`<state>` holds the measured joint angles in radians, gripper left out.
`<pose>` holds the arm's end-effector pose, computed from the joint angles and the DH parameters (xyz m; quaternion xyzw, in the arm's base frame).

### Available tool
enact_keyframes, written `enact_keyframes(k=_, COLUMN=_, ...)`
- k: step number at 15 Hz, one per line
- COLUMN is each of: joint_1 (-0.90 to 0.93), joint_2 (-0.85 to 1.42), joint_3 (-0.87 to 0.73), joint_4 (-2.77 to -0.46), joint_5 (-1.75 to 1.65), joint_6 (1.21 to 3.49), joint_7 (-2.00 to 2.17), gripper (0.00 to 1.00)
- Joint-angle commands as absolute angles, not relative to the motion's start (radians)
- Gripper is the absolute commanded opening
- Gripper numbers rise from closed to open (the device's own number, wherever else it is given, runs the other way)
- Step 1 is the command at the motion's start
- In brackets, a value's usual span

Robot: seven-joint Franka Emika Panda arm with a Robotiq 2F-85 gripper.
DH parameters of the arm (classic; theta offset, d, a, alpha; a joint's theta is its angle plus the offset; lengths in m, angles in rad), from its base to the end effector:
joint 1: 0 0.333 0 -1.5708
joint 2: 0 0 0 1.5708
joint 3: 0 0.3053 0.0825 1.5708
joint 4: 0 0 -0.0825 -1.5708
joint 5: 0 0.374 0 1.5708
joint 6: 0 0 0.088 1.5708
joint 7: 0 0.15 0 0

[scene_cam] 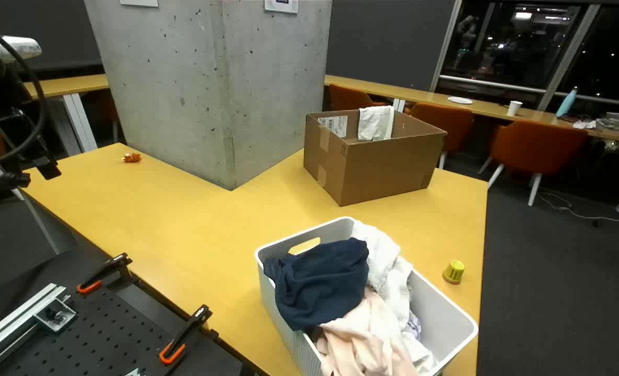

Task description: Remove the blue cloth and the moose toy from basket, then wrap the moose toy with the blue cloth

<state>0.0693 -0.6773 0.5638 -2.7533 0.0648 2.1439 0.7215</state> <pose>0.2899 0.1781 0.3407 0.9831 -0.1145 0.0811 0.1179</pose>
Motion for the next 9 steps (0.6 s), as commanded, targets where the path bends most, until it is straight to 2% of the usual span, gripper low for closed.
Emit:
enact_keyframes(k=1, joint_1=0.104, joint_2=-0.664, joint_3=0.528, joint_4=-2.753, joint_5=0.034, joint_6=2.144, joint_7=0.746, gripper=1.00)
enact_keyframes(k=4, joint_1=0.104, joint_2=-0.664, joint_3=0.528, joint_4=-2.753, joint_5=0.034, joint_6=2.144, joint_7=0.746, gripper=1.00)
enact_keyframes(k=9, joint_1=-0.018, joint_2=-0.645, joint_3=0.483, joint_4=-2.755, joint_5=-0.160, joint_6=2.270, joint_7=0.773, gripper=1.00)
